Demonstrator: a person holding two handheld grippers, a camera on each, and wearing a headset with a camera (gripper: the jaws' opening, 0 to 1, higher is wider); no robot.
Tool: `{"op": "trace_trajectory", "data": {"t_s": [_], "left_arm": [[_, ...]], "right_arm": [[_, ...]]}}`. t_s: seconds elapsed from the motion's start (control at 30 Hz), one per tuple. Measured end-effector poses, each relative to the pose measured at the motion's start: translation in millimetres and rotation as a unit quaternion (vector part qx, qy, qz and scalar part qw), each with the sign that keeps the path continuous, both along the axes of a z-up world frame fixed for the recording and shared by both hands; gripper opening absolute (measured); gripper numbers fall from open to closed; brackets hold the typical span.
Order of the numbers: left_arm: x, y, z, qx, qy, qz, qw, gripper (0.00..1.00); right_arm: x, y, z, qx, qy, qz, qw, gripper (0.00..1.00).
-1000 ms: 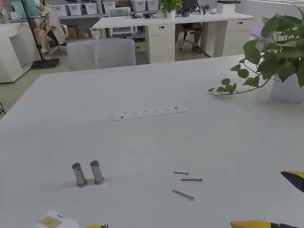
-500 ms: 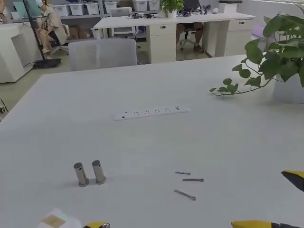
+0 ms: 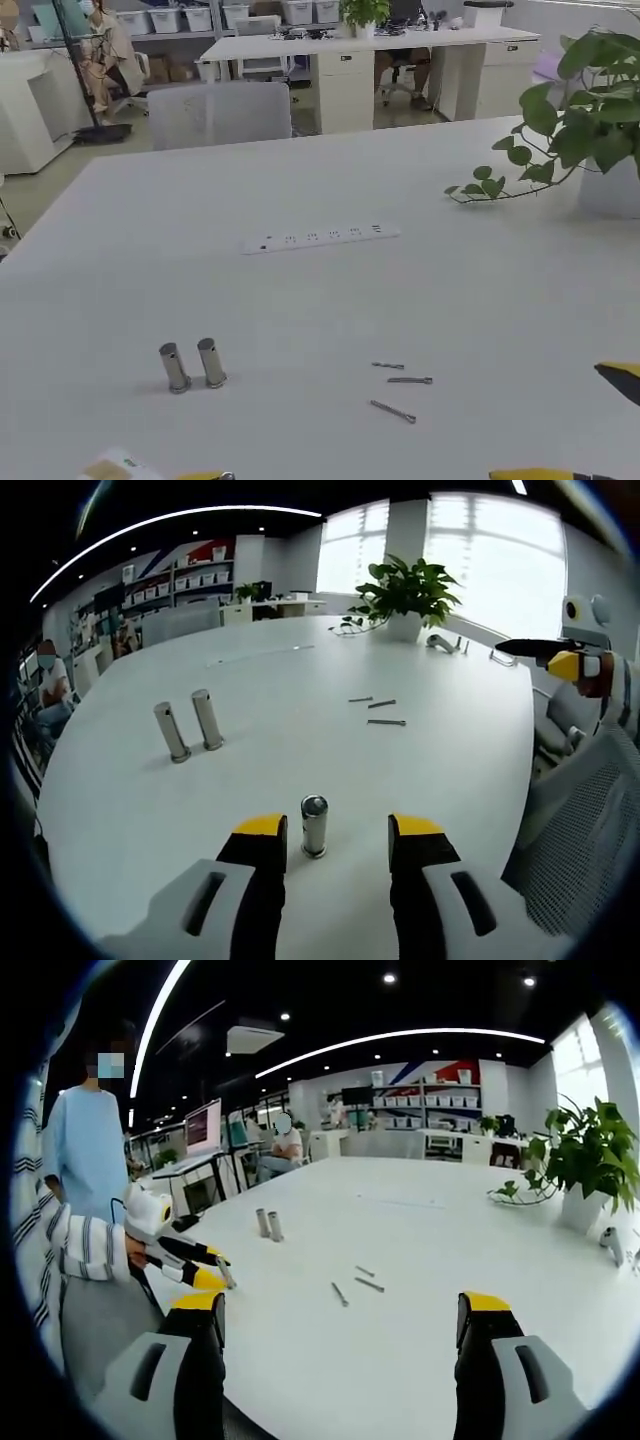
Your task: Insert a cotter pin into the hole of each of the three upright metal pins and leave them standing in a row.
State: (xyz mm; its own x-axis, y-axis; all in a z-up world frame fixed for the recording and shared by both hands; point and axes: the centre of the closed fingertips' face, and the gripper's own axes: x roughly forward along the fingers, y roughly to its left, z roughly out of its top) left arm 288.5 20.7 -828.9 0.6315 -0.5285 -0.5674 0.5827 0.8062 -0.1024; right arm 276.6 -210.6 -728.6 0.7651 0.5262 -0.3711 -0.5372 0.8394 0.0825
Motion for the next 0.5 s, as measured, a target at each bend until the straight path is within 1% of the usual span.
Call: {"op": "trace_trajectory", "data": {"t_s": [0.03,0.07,0.13,0.2,0.23,0.27,0.3,0.43,0.5], "left_arm": [[0.2,1.1,1.1,0.0,-0.003,-0.002,1.0,0.39],[0.5,2.3,3.3,-0.005,-0.004,0.0,1.0,0.4],[-0.4,2.7,5.0,-0.011,-0.001,-0.004,0.9999,0.43],[-3.1,1.4,5.3,-0.008,0.0,-0.018,0.9998,0.45],[-3.9,2.0,5.0,-0.006,0.002,-0.018,0.9998,0.46],[-5.1,1.8,5.9,-0.01,0.004,-0.02,0.9997,0.47],[-7.0,0.7,7.4,-0.018,0.007,-0.024,0.9995,0.49],[-11.4,1.4,10.3,-0.027,0.008,-0.032,0.9991,0.56],[-14.4,1.4,10.5,-0.026,0.01,-0.041,0.9988,0.57]], "right_arm": [[-0.1,0.2,-0.3,-0.001,0.001,0.001,1.0,0.98],[-0.1,0.2,-0.3,-0.001,0.0,0.001,1.0,0.98],[-0.1,0.4,-0.6,0.0,0.001,0.001,1.0,0.97],[-0.2,0.4,-0.9,-0.001,0.002,0.002,1.0,0.97],[-0.2,0.4,-1.0,-0.001,0.002,0.002,1.0,0.97],[-0.2,0.3,-1.0,-0.001,0.002,0.002,1.0,0.97],[-0.3,0.2,-0.9,-0.001,0.002,0.002,1.0,0.97],[-1.3,-0.2,-1.8,-0.001,0.003,0.002,1.0,0.97],[-1.8,-0.2,-2.5,-0.001,0.005,0.002,1.0,0.97]]}}
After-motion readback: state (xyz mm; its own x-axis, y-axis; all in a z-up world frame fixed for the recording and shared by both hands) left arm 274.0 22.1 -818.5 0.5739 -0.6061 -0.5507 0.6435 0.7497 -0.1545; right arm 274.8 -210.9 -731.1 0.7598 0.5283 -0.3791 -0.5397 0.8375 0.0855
